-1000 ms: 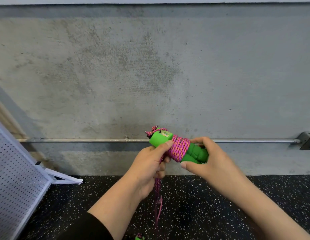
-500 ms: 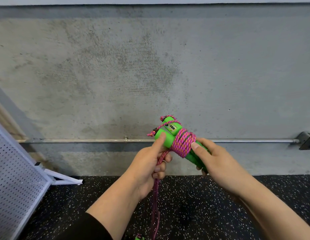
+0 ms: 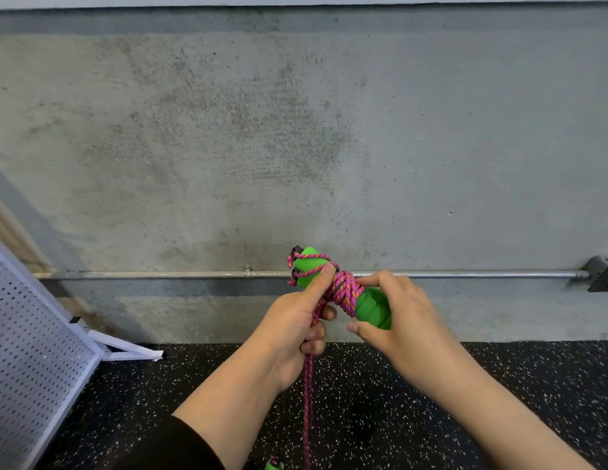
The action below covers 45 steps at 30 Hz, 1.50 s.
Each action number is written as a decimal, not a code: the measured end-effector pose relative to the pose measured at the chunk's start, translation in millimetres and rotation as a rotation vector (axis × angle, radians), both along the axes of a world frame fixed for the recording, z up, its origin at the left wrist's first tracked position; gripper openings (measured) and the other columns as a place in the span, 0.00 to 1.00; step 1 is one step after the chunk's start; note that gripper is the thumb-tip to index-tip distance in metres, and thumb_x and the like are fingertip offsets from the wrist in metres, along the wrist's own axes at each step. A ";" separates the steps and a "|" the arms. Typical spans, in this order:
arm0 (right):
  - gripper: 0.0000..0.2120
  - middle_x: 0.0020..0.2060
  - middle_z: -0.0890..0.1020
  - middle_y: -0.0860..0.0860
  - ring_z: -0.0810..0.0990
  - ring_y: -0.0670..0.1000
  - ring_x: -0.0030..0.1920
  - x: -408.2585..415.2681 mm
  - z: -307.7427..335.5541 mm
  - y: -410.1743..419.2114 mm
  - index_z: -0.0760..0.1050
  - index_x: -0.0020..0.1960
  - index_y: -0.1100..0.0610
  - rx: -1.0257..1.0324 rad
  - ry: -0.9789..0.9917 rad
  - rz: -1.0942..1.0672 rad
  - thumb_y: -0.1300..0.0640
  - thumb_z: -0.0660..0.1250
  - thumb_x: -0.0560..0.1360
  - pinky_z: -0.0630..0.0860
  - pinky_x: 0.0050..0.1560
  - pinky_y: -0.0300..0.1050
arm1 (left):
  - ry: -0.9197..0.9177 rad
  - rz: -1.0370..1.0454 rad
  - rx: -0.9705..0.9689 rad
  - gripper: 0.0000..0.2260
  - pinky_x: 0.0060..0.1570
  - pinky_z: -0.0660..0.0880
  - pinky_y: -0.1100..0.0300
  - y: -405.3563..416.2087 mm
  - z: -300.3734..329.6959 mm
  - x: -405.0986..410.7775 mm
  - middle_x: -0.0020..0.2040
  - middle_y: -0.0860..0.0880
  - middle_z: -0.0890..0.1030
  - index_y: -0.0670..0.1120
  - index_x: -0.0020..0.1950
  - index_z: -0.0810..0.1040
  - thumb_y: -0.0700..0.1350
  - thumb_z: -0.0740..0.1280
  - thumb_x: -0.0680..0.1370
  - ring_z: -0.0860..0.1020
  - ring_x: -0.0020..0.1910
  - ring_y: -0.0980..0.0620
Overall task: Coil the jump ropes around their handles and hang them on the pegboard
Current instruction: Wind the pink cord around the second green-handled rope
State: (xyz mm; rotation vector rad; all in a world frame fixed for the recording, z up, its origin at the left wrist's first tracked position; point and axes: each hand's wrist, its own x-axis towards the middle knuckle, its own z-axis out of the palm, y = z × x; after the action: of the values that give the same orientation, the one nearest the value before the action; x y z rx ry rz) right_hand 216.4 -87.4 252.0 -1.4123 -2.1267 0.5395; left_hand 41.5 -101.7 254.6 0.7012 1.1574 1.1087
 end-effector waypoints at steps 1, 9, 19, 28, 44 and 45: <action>0.25 0.56 0.73 0.42 0.71 0.44 0.58 0.4 1.6 -1.5 0.69 0.62 0.38 -0.008 -0.003 0.020 0.42 0.76 0.70 0.69 0.57 0.43 | 0.000 0.011 -0.003 0.19 0.25 0.51 0.63 -0.1 -0.1 -0.4 0.34 0.51 0.72 0.49 0.44 0.77 0.64 0.71 0.73 0.58 0.26 0.57; 0.18 0.40 0.86 0.50 0.82 0.42 0.33 -0.8 19.0 -3.8 0.78 0.61 0.49 -0.507 0.444 0.042 0.53 0.76 0.73 0.77 0.32 0.38 | -0.021 0.035 0.062 0.15 0.26 0.51 0.62 -2.8 7.0 1.7 0.28 0.54 0.69 0.50 0.37 0.72 0.57 0.68 0.78 0.58 0.24 0.57; 0.23 0.39 0.78 0.35 0.75 0.34 0.40 1.3 19.6 -5.8 0.70 0.57 0.36 -0.065 0.004 -0.064 0.45 0.80 0.68 0.68 0.40 0.27 | 0.030 0.033 0.050 0.17 0.23 0.53 0.65 -3.1 4.7 3.7 0.31 0.51 0.72 0.48 0.41 0.73 0.59 0.69 0.77 0.58 0.25 0.56; 0.20 0.44 0.84 0.65 0.76 0.55 0.33 2.8 26.6 -5.8 0.79 0.58 0.60 -0.877 0.806 -0.001 0.45 0.58 0.84 0.74 0.29 0.45 | 0.033 0.031 0.073 0.16 0.24 0.54 0.64 -3.0 3.6 2.6 0.29 0.52 0.72 0.47 0.40 0.71 0.57 0.69 0.79 0.59 0.26 0.56; 0.26 0.54 0.72 0.36 0.72 0.44 0.56 8.3 5.6 8.2 0.68 0.57 0.33 -0.057 0.072 0.026 0.53 0.78 0.71 0.70 0.56 0.43 | -0.057 -0.031 -0.022 0.21 0.21 0.52 0.66 1.1 0.6 -1.2 0.32 0.52 0.70 0.48 0.43 0.74 0.67 0.69 0.73 0.56 0.25 0.58; 0.27 0.54 0.70 0.36 0.70 0.44 0.57 7.4 4.8 7.3 0.67 0.58 0.33 -0.022 -0.002 0.030 0.52 0.78 0.70 0.68 0.56 0.43 | -0.049 -0.023 -0.026 0.21 0.21 0.52 0.66 0.1 0.4 -0.4 0.32 0.52 0.71 0.48 0.42 0.73 0.66 0.70 0.72 0.56 0.26 0.58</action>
State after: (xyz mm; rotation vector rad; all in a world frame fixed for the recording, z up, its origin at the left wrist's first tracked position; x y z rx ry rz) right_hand 223.7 -80.1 256.8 -1.3949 -2.1530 0.5745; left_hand 41.1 -101.7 255.0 0.6619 1.1178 1.0844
